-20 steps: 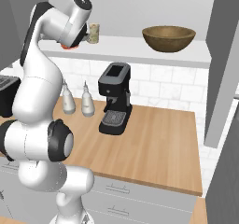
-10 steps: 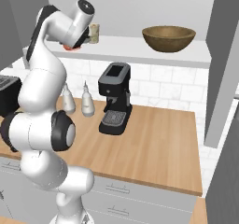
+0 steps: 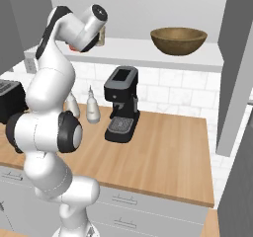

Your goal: Gather all objects into one cabinet and sort the glasses and bowls to opposite sides.

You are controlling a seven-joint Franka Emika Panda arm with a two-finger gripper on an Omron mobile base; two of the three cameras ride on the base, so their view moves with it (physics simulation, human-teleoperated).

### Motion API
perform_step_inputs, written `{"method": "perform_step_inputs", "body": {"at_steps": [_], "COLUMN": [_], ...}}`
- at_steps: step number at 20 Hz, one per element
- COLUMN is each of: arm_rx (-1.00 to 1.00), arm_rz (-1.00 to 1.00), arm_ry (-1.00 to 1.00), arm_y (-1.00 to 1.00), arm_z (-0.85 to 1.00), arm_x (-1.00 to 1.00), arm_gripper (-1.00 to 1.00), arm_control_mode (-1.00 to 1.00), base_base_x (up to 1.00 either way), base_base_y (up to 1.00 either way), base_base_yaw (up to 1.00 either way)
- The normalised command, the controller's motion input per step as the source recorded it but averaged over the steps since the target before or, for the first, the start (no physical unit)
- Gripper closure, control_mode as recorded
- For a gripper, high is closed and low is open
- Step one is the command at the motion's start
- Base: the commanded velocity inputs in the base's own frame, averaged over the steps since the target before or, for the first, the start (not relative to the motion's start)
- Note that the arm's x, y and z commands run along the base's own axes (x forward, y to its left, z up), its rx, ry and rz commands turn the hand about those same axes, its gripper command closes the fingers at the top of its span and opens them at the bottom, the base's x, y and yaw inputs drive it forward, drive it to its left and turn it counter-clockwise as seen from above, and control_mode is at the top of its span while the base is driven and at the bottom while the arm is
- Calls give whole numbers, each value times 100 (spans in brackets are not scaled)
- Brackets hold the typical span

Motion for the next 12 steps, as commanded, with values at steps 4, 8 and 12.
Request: {"method": "perform_step_inputs", "body": {"at_steps": [4, 8, 12], "arm_rx": [3, 21, 10], "arm_rz": [1, 6, 2], "arm_ry": [0, 0, 0], "arm_y": [2, 17, 1], "arm_z": [-4, -40, -7], "arm_x": [23, 14, 8], "arm_gripper": [100, -100, -100], "arm_control_mode": [-100, -100, -100], "base_base_x": [0, 0, 0], "base_base_y": [0, 0, 0], "base_base_yaw": [0, 0, 0]}}
